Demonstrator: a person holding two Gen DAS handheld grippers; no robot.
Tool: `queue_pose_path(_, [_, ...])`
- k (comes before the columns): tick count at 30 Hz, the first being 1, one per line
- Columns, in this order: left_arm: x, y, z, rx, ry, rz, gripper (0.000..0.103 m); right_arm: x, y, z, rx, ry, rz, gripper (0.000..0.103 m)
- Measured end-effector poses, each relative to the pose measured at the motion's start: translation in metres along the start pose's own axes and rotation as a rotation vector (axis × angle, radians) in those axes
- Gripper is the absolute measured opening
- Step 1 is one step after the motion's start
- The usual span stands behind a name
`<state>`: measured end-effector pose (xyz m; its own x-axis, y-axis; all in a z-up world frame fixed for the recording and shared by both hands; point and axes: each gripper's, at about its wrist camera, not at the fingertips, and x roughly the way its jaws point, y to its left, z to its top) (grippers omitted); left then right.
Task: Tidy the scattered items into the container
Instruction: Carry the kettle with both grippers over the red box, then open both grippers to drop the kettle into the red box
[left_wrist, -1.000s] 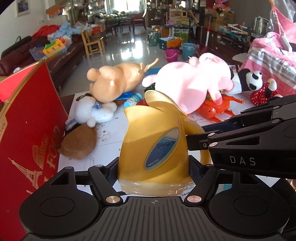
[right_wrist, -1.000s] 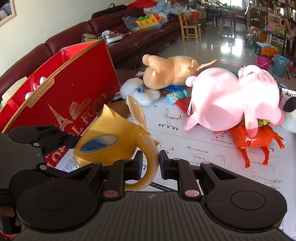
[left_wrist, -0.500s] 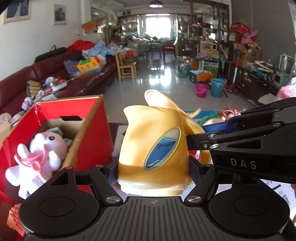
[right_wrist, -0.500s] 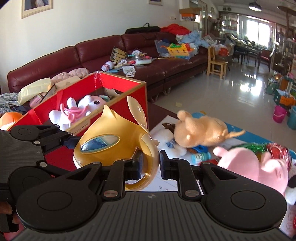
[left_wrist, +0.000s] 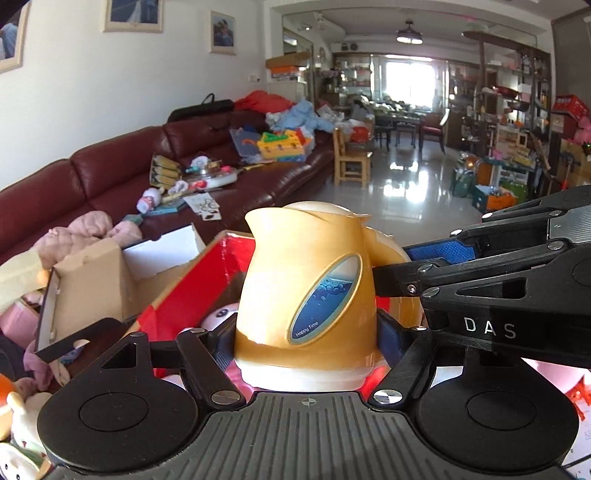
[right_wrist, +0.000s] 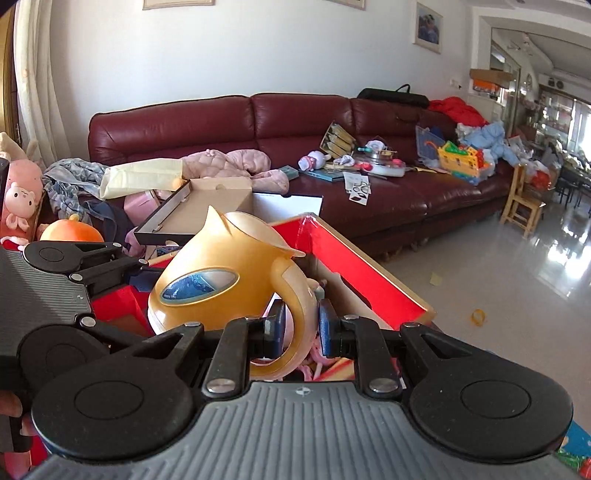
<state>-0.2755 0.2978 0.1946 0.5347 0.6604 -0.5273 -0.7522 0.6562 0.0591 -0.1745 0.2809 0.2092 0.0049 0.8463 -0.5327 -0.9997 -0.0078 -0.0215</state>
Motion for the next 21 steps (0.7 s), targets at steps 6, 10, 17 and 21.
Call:
queue_pose_path(6, [0.054,0.035,0.016,-0.100,0.110,0.062,0.084,0.039,-0.003,0.022,0.005,0.009,-0.046,0.090])
queue_pose_path(10, [0.057,0.048,0.005,-0.162,0.117,0.049,0.097,0.033,-0.009,0.014,0.023,-0.008,-0.060,0.092])
queue_pose_path(17, [0.057,0.036,-0.007,-0.132,0.129,0.038,0.098,0.036,-0.015,0.003,0.039,0.027,-0.084,0.092])
queue_pose_path(21, [0.055,0.025,-0.008,-0.113,0.126,0.042,0.098,0.035,-0.018,-0.001,0.056,0.030,-0.088,0.092])
